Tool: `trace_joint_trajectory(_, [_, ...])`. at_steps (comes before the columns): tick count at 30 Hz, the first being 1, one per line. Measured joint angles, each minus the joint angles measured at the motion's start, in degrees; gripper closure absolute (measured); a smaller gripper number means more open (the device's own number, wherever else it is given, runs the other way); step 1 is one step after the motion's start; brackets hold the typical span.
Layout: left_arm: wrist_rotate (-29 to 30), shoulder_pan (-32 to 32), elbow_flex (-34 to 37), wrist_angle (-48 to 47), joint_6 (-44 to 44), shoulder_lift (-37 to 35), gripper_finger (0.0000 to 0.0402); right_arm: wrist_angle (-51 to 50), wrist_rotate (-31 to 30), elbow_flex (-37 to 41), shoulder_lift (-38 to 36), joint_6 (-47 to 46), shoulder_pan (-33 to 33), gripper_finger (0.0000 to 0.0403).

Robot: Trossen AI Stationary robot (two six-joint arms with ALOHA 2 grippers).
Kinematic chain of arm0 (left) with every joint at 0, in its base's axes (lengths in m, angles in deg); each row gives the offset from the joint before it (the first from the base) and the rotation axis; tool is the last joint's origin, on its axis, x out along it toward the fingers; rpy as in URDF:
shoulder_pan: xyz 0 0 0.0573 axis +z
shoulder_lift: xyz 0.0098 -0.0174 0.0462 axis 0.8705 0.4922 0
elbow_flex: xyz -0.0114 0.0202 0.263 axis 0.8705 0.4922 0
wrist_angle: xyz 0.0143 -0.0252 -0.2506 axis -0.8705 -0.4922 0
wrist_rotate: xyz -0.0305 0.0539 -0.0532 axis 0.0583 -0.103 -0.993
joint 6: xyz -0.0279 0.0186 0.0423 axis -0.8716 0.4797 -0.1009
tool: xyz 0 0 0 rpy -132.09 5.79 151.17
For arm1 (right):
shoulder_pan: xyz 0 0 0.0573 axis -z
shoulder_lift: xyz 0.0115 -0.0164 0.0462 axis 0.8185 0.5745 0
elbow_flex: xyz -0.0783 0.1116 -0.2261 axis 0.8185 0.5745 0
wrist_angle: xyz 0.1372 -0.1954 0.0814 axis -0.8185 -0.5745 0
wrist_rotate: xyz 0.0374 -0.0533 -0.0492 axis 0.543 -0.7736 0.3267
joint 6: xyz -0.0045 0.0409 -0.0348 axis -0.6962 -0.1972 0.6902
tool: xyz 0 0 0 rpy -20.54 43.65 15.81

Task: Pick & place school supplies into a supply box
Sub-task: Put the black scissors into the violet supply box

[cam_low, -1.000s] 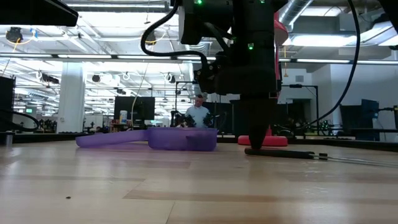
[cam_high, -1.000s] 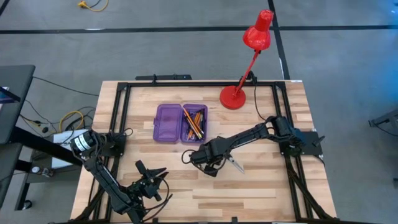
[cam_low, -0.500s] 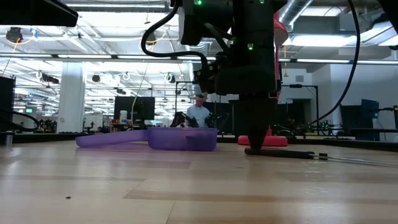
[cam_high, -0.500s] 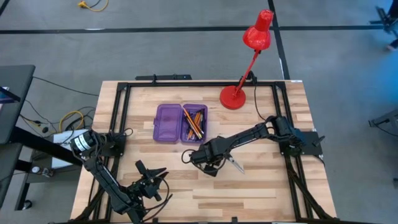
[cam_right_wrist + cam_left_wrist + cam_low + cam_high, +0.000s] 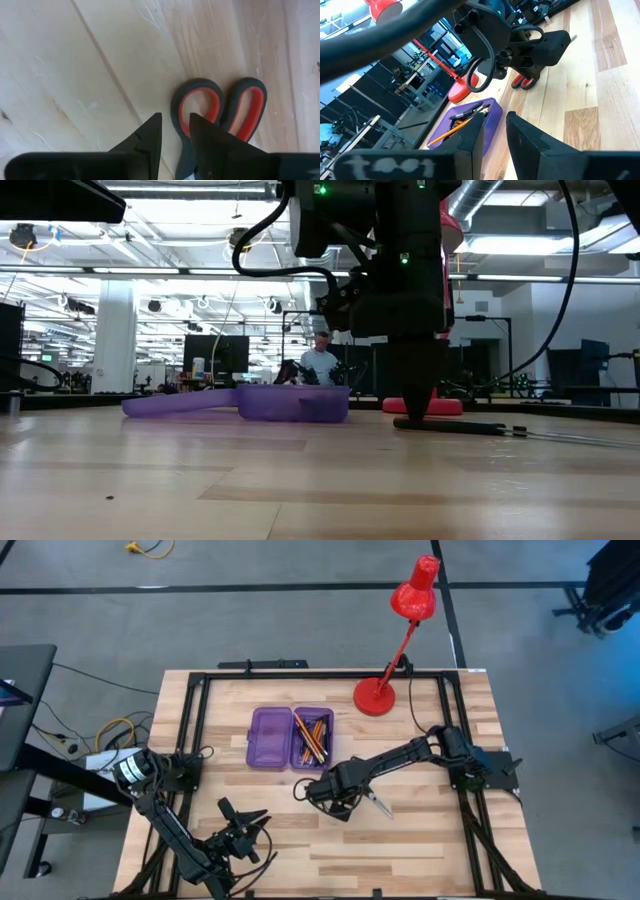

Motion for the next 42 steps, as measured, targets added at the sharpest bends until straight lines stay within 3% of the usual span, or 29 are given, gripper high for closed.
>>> trace_joint_trajectory(11, [-0.07, 0.00, 0.00, 0.02, -0.08, 0.00, 0.0329, 6.33, -0.01, 0.98, 0.12, 1.13, 0.63, 0.0310])
trace_joint_trajectory(24, [0.00, 1.13, 0.00, 0.02, 0.00, 0.00, 0.0329, 0.42, 0.16, 0.40, 0.33, -1.59, 0.25, 0.0310])
trace_joint_trajectory(31, [-0.09, 1.95, 0.00, 0.04, -0.02, 0.00, 0.0329, -6.99, -3.16, 0.42, 0.37, -5.19, 0.48, 0.0310])
trace_joint_trajectory(42, [-1.58, 1.97, 0.00, 0.32, -0.04, 0.00, 0.0329, -4.40, -4.25, 2.69, 0.37, -4.70, 2.45, 0.0310])
